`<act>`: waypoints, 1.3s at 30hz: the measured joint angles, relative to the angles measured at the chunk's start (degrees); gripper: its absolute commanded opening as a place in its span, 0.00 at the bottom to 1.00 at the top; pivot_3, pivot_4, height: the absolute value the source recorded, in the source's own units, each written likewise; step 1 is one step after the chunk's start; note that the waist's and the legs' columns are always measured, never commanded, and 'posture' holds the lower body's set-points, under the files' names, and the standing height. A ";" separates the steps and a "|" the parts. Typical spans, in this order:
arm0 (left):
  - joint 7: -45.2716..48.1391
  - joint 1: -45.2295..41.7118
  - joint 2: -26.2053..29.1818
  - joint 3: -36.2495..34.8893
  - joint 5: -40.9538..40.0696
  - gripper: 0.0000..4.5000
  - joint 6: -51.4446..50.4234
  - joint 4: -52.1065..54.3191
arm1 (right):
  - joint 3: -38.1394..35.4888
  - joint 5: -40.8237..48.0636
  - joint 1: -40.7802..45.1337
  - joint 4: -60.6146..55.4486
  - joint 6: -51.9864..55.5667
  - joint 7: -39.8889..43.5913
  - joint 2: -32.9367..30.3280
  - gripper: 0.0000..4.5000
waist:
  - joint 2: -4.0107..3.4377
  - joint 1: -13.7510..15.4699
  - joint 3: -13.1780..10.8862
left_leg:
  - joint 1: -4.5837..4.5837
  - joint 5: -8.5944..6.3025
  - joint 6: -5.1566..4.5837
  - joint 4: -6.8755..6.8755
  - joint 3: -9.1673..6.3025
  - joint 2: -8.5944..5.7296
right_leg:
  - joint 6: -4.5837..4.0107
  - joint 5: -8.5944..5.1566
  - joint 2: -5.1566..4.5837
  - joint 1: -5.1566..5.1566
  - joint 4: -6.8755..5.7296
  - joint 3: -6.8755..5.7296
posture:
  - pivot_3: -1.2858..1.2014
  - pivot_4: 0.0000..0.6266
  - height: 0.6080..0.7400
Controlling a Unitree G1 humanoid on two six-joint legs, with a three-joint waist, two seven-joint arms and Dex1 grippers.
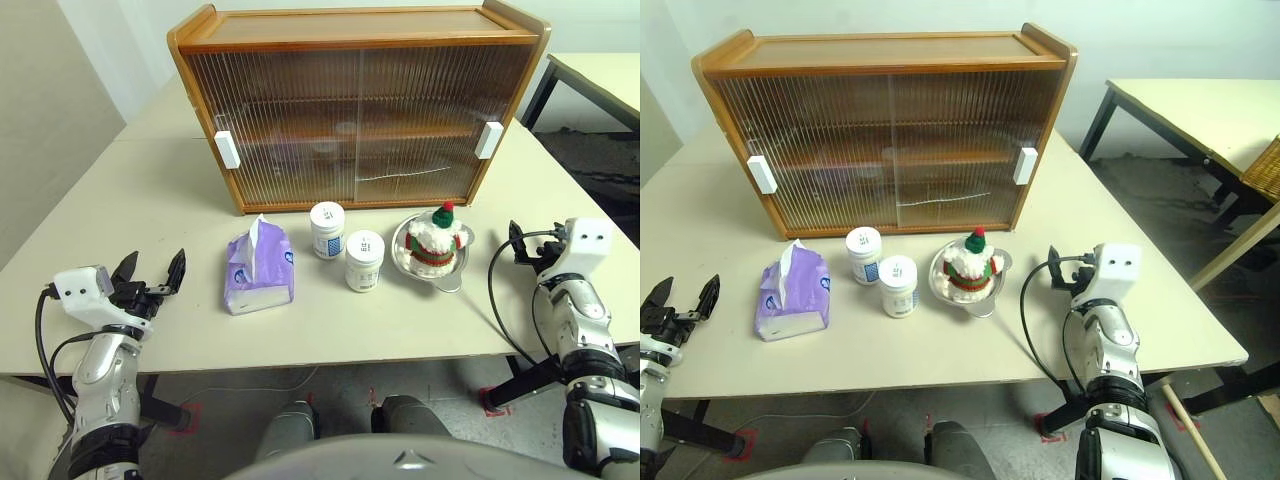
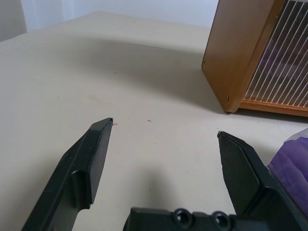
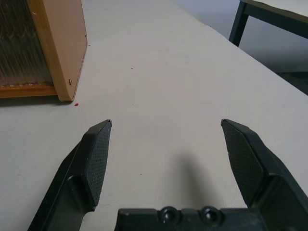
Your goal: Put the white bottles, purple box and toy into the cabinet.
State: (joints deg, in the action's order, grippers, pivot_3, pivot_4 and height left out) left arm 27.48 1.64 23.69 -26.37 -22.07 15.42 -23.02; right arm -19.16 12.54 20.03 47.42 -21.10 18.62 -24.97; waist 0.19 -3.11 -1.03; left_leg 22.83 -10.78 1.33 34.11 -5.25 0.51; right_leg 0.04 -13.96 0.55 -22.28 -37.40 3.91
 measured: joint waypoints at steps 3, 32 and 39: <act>0.12 -0.48 0.14 0.00 0.00 1.00 0.00 -0.22 | -0.01 0.02 0.00 -0.09 0.00 0.00 0.00 1.00 | 0.00 -0.01 0.00 | -0.01 0.00 0.00 0.00 0.00 0.00 | 0.00 0.00 0.00 -0.01 0.00 0.00 | 0.48 0.04 1.00; -0.66 -8.31 5.58 -1.57 -2.81 1.00 -7.80 7.88 | 3.27 31.10 7.01 -47.53 48.64 32.12 -10.43 1.00 | 0.25 0.02 -0.07 | 0.25 -0.15 -0.16 0.70 0.18 -0.16 | 0.01 -0.01 0.76 -0.14 0.13 0.04 | 0.47 0.04 1.00; -4.83 -11.37 3.96 0.90 -3.28 1.00 -15.47 17.04 | 4.62 34.73 5.66 -53.55 55.05 33.66 -10.04 1.00 | 0.34 0.02 -0.07 | 0.25 -0.16 -0.16 0.86 0.18 -0.28 | 0.00 0.00 0.78 -0.07 0.12 0.08 | 0.48 0.04 1.00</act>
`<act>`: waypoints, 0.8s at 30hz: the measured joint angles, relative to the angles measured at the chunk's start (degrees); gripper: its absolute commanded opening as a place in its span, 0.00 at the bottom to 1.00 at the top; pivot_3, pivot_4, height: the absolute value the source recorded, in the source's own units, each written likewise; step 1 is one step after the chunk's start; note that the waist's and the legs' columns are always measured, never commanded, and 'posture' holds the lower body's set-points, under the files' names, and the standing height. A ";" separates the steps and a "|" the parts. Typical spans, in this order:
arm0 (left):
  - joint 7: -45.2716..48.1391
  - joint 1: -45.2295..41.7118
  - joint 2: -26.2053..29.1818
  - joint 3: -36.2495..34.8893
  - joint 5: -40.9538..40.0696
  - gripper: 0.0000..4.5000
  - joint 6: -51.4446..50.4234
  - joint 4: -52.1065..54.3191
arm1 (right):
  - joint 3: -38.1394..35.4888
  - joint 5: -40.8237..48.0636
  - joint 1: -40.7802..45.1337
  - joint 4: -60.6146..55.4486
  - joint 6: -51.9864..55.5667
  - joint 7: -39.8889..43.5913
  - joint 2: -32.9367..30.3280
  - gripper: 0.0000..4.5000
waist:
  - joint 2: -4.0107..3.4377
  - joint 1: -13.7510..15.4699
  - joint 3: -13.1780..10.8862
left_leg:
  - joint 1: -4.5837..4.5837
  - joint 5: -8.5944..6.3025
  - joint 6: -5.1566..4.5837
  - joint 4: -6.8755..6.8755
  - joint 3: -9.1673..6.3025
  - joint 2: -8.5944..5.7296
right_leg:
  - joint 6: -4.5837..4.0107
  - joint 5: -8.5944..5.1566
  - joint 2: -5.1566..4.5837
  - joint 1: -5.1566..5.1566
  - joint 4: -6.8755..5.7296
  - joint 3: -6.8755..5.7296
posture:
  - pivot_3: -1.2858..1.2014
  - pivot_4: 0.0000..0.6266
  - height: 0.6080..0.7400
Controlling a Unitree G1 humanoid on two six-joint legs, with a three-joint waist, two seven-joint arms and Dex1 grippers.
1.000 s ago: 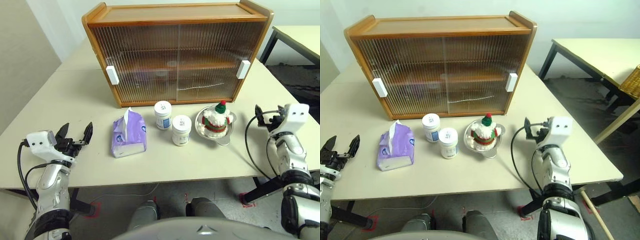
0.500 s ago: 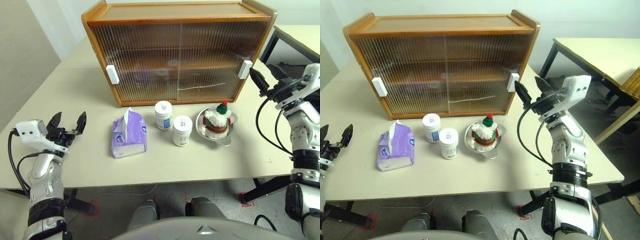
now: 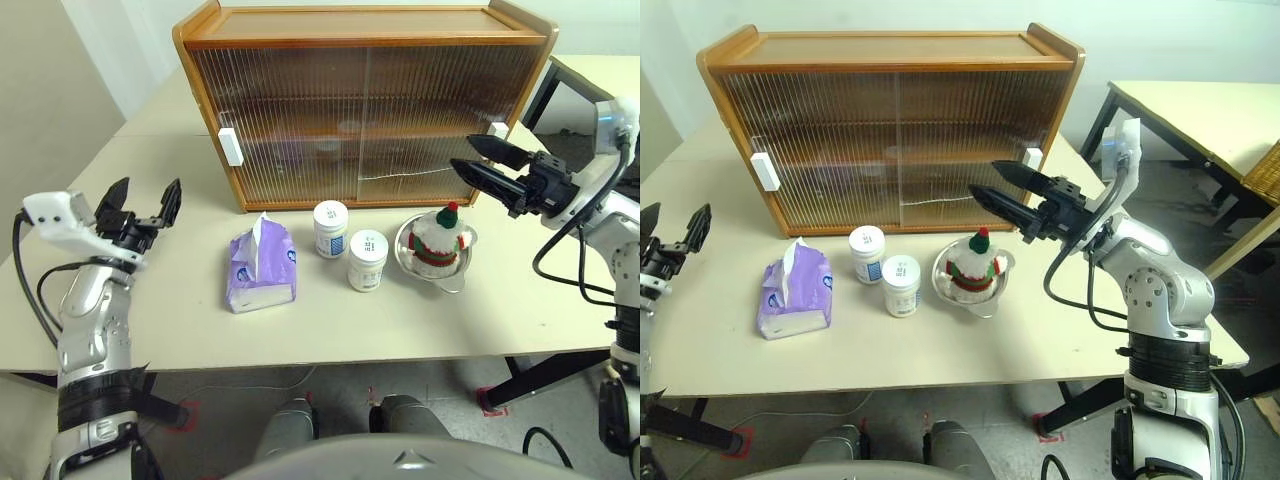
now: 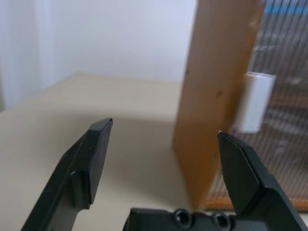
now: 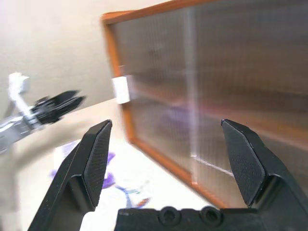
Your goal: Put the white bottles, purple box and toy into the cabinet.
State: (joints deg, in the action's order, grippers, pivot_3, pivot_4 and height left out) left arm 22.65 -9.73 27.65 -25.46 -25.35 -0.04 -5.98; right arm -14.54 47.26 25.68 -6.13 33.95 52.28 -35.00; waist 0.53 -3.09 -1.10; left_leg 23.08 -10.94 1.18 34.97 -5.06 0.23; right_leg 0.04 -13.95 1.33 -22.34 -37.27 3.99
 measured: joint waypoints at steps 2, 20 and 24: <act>-1.18 -1.17 -0.52 0.97 0.07 1.00 -1.73 1.58 | 0.31 0.00 -0.11 -0.83 0.00 0.00 0.94 1.00 | 0.02 0.00 0.01 | -0.01 0.02 -0.04 0.02 -0.02 0.02 | -0.01 0.01 -0.01 0.01 0.00 0.00 | 0.47 0.04 1.00; -5.63 -8.65 -3.37 4.26 1.03 0.16 -7.18 4.80 | 2.16 -0.59 -0.68 -1.45 -0.07 -0.08 4.05 1.00 | 0.07 0.28 0.01 | 0.03 -0.25 -0.56 0.93 -0.20 0.17 | -0.21 0.12 0.86 0.25 0.00 0.06 | 0.48 0.04 1.00; -4.77 -10.07 -3.44 4.55 1.33 0.01 -6.82 1.25 | 2.21 -0.13 -0.68 -1.46 0.99 -0.08 4.08 1.00 | 0.08 0.30 0.02 | 0.00 -0.26 -0.54 0.93 -0.24 0.28 | -0.22 0.12 0.83 0.27 0.00 0.08 | 0.47 0.03 1.00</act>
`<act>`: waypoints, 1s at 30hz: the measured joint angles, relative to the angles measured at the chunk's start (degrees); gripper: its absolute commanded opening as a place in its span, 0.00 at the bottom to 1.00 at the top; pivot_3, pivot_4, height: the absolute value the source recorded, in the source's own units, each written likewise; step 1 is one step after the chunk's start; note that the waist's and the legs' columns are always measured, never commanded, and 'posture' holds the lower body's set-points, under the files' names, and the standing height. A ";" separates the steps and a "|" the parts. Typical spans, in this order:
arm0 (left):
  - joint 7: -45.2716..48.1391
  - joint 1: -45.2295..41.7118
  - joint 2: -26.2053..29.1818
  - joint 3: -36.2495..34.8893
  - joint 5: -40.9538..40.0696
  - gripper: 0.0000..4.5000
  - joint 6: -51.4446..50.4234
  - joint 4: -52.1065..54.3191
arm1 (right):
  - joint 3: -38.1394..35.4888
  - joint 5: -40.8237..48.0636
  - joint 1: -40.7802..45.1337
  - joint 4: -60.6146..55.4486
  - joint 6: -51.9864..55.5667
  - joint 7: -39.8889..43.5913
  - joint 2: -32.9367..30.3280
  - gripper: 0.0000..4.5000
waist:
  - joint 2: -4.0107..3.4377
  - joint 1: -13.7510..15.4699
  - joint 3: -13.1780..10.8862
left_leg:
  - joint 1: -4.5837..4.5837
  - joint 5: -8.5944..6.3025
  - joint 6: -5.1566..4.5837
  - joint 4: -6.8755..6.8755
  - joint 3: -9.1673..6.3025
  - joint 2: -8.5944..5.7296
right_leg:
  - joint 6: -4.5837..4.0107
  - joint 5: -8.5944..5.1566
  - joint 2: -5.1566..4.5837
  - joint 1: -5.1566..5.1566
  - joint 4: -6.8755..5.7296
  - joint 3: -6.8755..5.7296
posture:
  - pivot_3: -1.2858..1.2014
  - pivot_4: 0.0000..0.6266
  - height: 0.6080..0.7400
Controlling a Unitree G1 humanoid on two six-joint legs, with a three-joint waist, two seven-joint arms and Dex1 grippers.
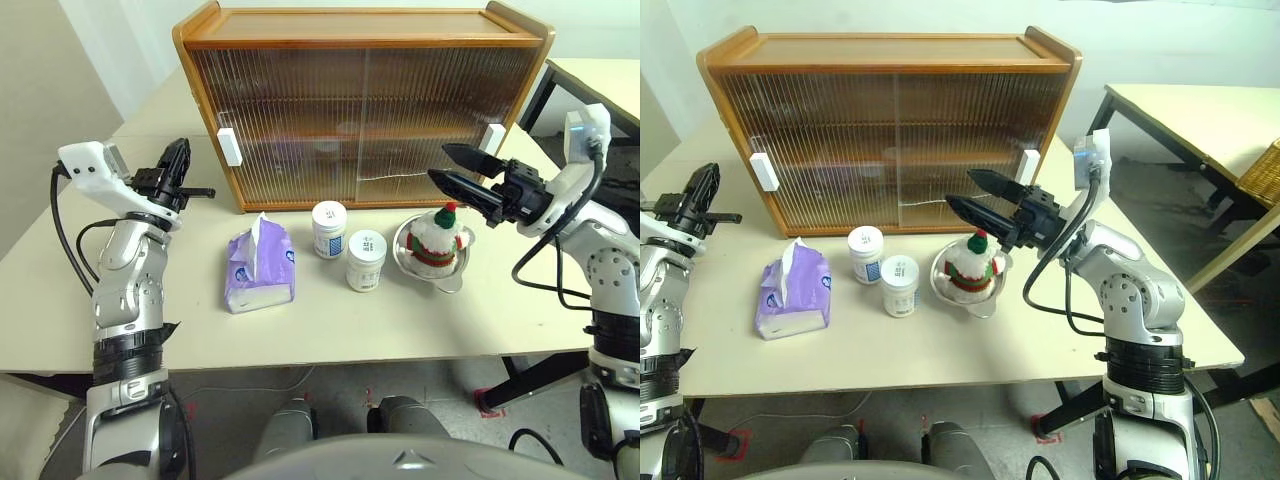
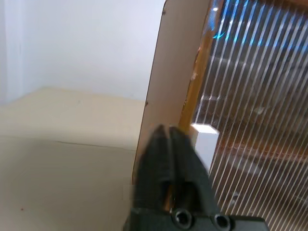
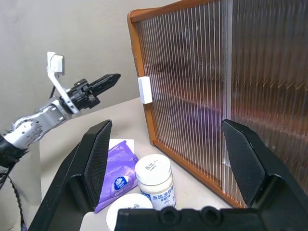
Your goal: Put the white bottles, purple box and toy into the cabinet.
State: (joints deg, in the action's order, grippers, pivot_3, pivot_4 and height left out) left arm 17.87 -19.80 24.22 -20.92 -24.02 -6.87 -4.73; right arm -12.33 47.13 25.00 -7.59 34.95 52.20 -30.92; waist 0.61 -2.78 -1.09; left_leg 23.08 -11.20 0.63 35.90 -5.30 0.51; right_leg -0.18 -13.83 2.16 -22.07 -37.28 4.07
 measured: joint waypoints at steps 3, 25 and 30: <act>1.08 -1.15 -0.22 1.43 0.51 0.01 0.35 -2.40 | 0.01 0.16 0.00 -0.17 0.58 -0.04 0.35 1.00 | 0.00 -0.01 0.00 | 0.02 0.00 0.00 0.00 -0.01 0.03 | 0.00 0.00 0.00 -0.02 0.00 0.00 | 0.47 0.03 1.00; 5.43 -5.09 -1.71 3.86 2.36 0.01 5.54 -13.20 | 0.01 1.35 -1.02 -2.93 1.33 -1.54 0.82 1.00 | 0.01 -0.33 0.01 | 0.03 -0.01 -0.04 0.01 0.02 -0.03 | -0.01 0.00 0.10 -0.03 0.01 0.01 | 0.45 0.02 1.00; 5.88 -6.18 -1.81 4.06 2.53 0.01 6.47 -14.79 | 0.00 1.34 -1.27 -3.04 0.55 -1.70 0.92 1.00 | 0.03 -0.38 0.02 | 0.03 0.02 -0.09 0.04 0.19 -0.11 | 0.00 0.00 0.17 -0.01 0.01 -0.01 | 0.45 0.01 1.00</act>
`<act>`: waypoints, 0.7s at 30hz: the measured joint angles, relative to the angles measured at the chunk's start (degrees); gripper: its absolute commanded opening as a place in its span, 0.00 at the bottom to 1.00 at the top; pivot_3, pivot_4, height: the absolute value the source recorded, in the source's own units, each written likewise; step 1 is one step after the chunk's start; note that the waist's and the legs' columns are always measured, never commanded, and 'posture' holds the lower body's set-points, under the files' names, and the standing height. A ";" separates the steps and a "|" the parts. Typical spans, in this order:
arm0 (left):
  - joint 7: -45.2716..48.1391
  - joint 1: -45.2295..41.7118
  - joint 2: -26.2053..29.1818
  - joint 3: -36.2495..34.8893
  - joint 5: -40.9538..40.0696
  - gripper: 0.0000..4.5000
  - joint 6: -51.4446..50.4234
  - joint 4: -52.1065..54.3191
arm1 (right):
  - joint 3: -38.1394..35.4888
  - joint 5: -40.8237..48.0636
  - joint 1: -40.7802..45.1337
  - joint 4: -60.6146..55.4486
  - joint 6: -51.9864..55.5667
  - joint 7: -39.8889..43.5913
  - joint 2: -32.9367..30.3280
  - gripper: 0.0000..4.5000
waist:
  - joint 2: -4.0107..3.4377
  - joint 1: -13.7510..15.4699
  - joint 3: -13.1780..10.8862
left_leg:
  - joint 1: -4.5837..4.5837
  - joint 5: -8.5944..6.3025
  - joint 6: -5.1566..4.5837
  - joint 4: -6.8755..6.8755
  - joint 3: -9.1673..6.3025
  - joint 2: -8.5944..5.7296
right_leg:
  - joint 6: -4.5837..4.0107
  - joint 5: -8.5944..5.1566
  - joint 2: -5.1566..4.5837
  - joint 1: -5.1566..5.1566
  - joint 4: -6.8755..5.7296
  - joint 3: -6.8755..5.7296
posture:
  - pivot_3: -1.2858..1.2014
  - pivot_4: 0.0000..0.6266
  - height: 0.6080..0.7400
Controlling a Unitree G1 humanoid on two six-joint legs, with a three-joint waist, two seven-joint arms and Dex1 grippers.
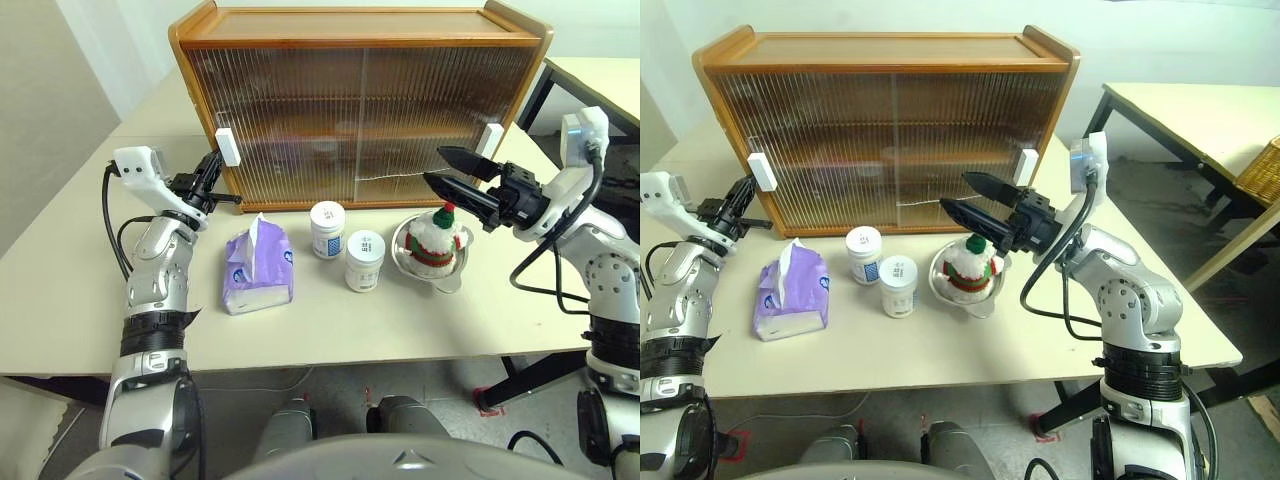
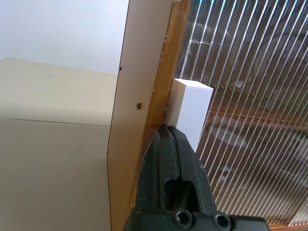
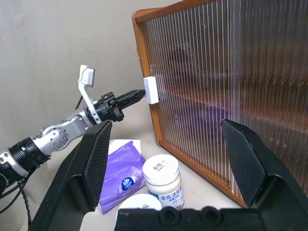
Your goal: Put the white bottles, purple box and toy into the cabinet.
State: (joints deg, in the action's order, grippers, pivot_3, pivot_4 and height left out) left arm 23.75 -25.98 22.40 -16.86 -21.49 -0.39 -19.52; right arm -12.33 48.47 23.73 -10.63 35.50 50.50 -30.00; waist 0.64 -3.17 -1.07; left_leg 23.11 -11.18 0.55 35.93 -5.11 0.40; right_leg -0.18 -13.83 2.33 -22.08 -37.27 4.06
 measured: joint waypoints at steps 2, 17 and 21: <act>0.25 -0.63 0.00 0.01 0.08 0.01 0.43 -0.97 | 0.00 0.00 -0.08 -0.05 -0.25 -0.05 0.02 1.00 | 0.01 -0.05 0.01 | -0.01 0.00 -0.01 0.06 0.06 -0.01 | 0.02 0.01 0.00 0.04 0.00 0.00 | 0.45 0.01 1.00; 5.21 -4.25 -0.64 0.56 1.16 0.01 3.27 -7.92 | 0.00 0.00 -0.14 -0.21 -0.94 -1.00 0.55 1.00 | 0.03 -0.22 0.02 | 0.00 0.03 -0.10 0.21 -0.14 -0.01 | 0.10 0.08 -0.07 0.12 0.00 0.01 | 0.45 0.02 1.00; 6.28 -5.26 -1.42 1.80 1.35 0.01 3.79 -9.87 | 0.00 0.00 -0.14 -0.23 -0.95 -1.15 0.55 1.00 | 0.03 -0.24 0.02 | 0.01 0.04 -0.12 0.22 -0.13 -0.01 | 0.12 0.09 -0.06 0.12 0.00 0.01 | 0.45 0.02 1.00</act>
State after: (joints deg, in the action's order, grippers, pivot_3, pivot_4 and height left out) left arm 30.03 -31.24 20.98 -15.06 -20.14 3.39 -29.39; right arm -12.33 48.47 23.58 -10.87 34.55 49.36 -29.45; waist 0.66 -3.41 -1.05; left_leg 23.12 -11.14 0.43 36.16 -5.24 0.39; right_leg -0.06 -13.73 2.26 -21.96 -37.27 4.07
